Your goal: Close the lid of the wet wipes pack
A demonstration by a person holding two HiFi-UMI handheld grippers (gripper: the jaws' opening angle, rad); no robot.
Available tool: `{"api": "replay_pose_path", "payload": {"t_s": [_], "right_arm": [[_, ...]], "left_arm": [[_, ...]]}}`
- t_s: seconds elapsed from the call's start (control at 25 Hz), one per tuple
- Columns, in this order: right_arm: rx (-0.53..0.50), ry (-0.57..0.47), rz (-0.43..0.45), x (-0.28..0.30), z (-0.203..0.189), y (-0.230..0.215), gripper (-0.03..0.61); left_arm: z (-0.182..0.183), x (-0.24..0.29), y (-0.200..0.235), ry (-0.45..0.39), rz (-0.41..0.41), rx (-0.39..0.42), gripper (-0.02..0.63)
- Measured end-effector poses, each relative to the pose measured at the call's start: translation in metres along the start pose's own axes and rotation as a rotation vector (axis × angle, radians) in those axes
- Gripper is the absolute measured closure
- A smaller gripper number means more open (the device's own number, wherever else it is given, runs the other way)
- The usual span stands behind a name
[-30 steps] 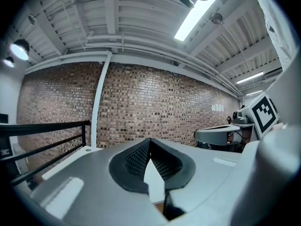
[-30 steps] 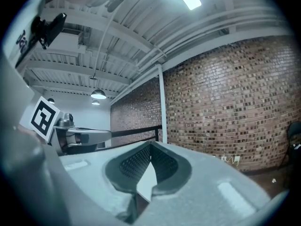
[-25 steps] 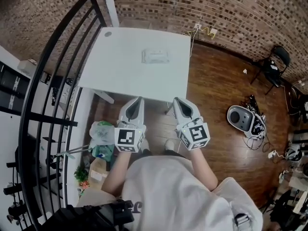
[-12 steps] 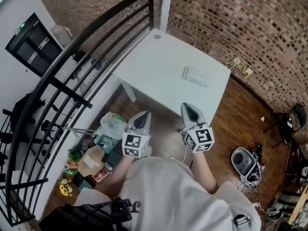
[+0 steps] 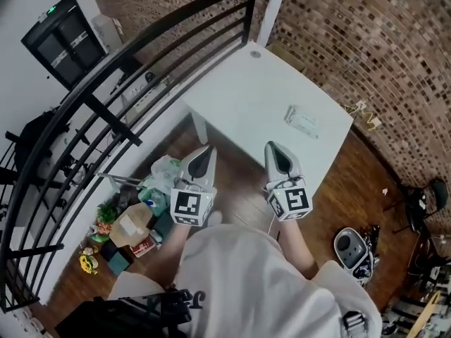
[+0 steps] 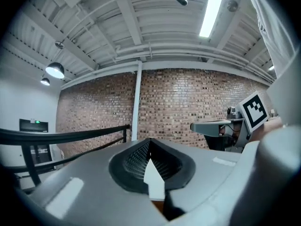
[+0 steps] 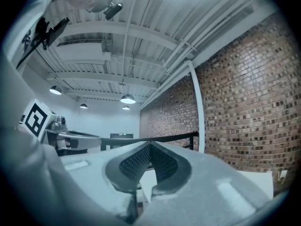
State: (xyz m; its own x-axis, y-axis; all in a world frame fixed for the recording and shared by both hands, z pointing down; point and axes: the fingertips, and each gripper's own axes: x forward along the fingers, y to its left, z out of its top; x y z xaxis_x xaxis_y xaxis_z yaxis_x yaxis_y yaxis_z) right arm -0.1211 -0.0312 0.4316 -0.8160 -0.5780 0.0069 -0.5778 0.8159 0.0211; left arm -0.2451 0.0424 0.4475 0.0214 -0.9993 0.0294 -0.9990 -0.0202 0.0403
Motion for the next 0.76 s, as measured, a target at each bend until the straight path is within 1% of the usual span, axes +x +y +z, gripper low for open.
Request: {"api": "replay_pose_path", "payload": {"t_s": [0.12, 0.2, 0.24, 0.4, 0.52, 0.6, 0.76], "right_arm": [[0.010, 0.023, -0.045, -0.008, -0.004, -0.018, 0.589], [0.022, 0.035, -0.086, -0.017, -0.005, -0.031, 0.589], [0.027, 0.039, -0.101, -0.021, -0.005, -0.035, 0.589], [0.031, 0.046, -0.137, -0.026, -0.002, -0.039, 0.589], [0.035, 0.041, -0.165, -0.028, 0.002, -0.047, 0.589], [0.034, 0.034, -0.172, -0.032, 0.002, -0.055, 0.589], [0.029, 0.030, -0.184, -0.042, -0.002, -0.069, 0.589]], "left_arm": [[0.013, 0.023, -0.018, -0.020, -0.062, 0.012, 0.597], [0.016, 0.039, -0.033, -0.015, -0.108, 0.010, 0.597], [0.015, 0.045, -0.039, -0.008, -0.128, 0.001, 0.598], [0.018, 0.064, -0.059, 0.028, -0.207, -0.079, 0.597], [0.021, 0.074, -0.076, 0.040, -0.264, -0.067, 0.597], [0.017, 0.078, -0.086, 0.044, -0.276, -0.054, 0.597], [0.005, 0.088, -0.095, 0.064, -0.272, -0.058, 0.597]]}}
